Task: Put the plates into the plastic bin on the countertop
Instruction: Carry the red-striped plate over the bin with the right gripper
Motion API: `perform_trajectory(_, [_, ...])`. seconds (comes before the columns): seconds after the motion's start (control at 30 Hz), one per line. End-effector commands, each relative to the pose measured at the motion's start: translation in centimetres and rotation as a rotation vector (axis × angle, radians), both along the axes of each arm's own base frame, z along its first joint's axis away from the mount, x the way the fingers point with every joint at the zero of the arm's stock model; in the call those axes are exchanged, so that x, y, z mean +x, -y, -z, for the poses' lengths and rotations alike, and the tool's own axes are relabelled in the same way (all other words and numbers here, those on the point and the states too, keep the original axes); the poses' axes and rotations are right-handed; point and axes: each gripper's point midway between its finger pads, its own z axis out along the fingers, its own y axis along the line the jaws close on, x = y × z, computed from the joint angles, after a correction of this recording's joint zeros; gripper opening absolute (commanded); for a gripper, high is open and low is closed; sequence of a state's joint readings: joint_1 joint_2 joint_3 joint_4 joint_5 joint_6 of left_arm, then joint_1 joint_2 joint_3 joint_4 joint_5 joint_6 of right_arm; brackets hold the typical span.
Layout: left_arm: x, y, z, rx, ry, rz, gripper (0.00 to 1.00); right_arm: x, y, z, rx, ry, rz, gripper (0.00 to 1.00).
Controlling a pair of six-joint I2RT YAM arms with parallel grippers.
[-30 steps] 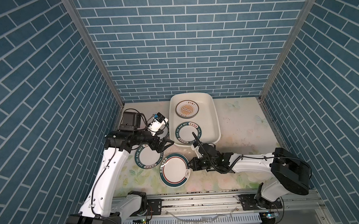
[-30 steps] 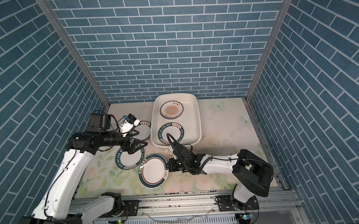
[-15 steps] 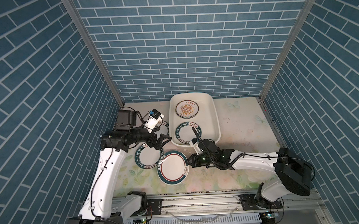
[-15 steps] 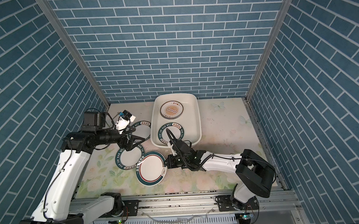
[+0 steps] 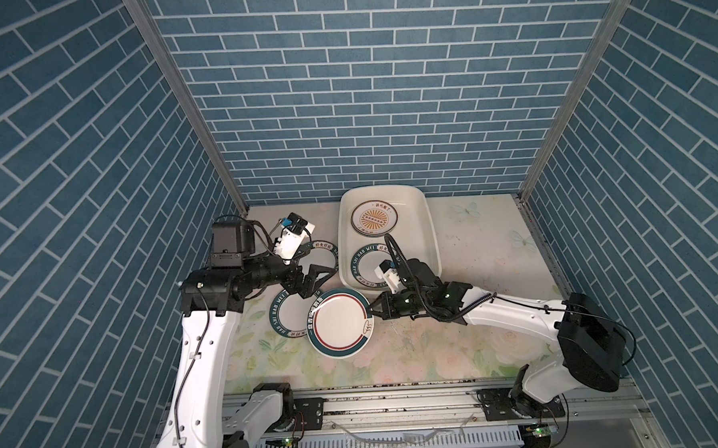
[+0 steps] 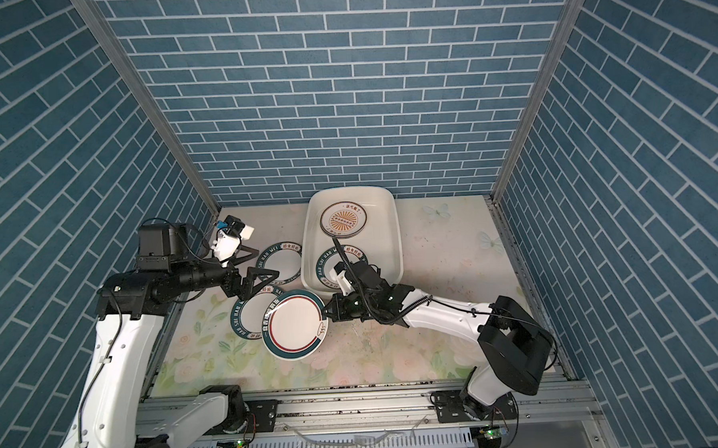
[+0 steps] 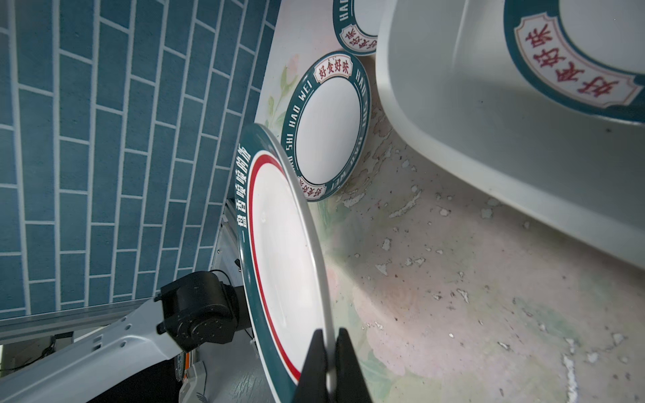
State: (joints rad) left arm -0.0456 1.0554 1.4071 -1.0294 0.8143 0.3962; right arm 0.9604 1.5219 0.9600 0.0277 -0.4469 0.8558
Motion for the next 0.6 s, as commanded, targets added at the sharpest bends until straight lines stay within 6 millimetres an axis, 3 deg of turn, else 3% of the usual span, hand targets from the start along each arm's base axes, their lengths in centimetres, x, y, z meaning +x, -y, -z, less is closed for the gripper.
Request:
perform_trajectory(0.0, [-0.9,0.2,-0.6,-0.019,-0.001,0.025,0.98,0.9,-0.1,-4.9,0.116,0.053,-0.032,0.00])
perform_trajectory(0.3, [-0.4,0.4,0.0,-0.032,-0.027,0.044,0.98,5.1,2.3,-9.3,0.170,0.093,0.013,0.00])
perform_trajectory(0.57, [0.1,0.8,0.3,-0.053,-0.053,0.062,0.98,7.9,4.4,-11.1,0.181,0.120,0.063,0.00])
